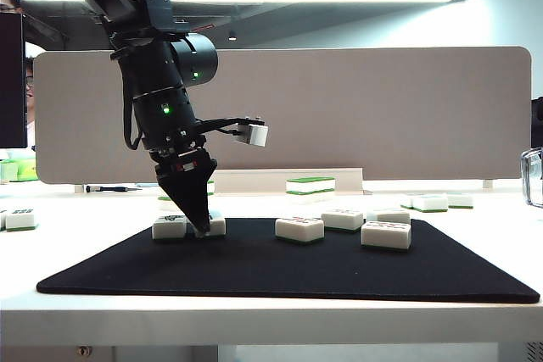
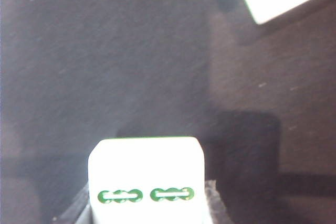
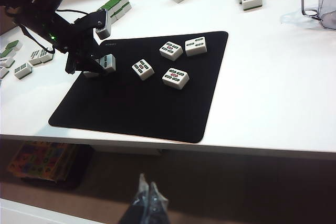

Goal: Align six mahjong tiles in a row on the table.

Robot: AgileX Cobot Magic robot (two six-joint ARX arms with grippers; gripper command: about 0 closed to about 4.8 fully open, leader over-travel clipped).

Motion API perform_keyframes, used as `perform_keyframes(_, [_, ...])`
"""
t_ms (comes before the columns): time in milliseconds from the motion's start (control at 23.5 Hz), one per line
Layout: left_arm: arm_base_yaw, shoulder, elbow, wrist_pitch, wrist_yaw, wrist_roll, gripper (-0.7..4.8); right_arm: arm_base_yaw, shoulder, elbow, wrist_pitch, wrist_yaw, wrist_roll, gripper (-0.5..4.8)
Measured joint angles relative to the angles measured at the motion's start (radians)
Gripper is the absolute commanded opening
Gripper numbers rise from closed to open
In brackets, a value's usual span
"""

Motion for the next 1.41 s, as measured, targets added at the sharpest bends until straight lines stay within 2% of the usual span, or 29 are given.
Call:
perform_keyframes(128, [-0.001,0.000,0.005,-0.008,-0.034,0.000,2.01,0.000,0.000,0.000,0.000,0.000,0.000,-0.01])
perform_keyframes(213, [-0.001,0.000,0.018,-0.028,-0.050,0.000,2.96,0.000,0.000,0.000,0.000,0.000,0.000,-0.01])
perform_keyframes(256, [-0.001,0.003,0.031,-0.054,-0.064,0.000,3.21,0.000,0.000,0.000,0.000,0.000,0.000,-0.01])
perform_keyframes(341, [0.003,0.002,0.063,-0.106,-0.050,0.001,3.22,0.000,0.000,0.000,0.000,0.000,0.000,-0.01])
perform_keyframes(469, [0.001,0.000,0.141,-0.153,0.056,-0.006,3.18,0.000,0.000,0.000,0.000,0.000,0.000,-0.01])
perform_keyframes(554, [0.000,-0.001,0.157,-0.138,0.069,-0.050,3.18,0.000,0.000,0.000,0.000,0.000,0.000,-0.01])
perform_keyframes(639, [0.002,-0.001,0.157,-0.068,0.069,-0.142,3.09,0.000,0.000,0.000,0.000,0.000,0.000,-0.01])
perform_keyframes(682, [0.002,-0.001,0.157,-0.033,0.069,-0.178,2.68,0.000,0.000,0.000,0.000,0.000,0.000,-0.01])
perform_keyframes(767, [-0.005,-0.001,0.157,0.027,0.063,-0.212,2.44,0.000,0.000,0.000,0.000,0.000,0.000,-0.01])
perform_keyframes(895, [-0.006,0.014,0.157,0.097,0.026,-0.225,2.44,0.000,0.000,0.000,0.000,0.000,0.000,-0.01])
perform_keyframes(980, [-0.016,0.034,0.156,0.118,0.030,-0.271,2.47,0.000,0.000,0.000,0.000,0.000,0.000,-0.01])
perform_keyframes(1065, [-0.080,0.042,0.156,0.183,0.065,-0.332,2.88,0.000,0.000,0.000,0.000,0.000,0.000,-0.01])
perform_keyframes(1150, [-0.132,0.049,0.157,0.244,0.081,-0.344,3.14,0.000,0.000,0.000,0.000,0.000,0.000,-0.01])
perform_keyframes(1193, [-0.172,0.065,0.157,0.292,0.087,-0.355,3.14,0.000,0.000,0.000,0.000,0.001,0.000,-0.01])
perform_keyframes(1406, [-0.260,0.137,0.157,0.489,0.084,-0.402,3.13,0.000,0.000,0.000,0.000,0.000,0.000,-0.01])
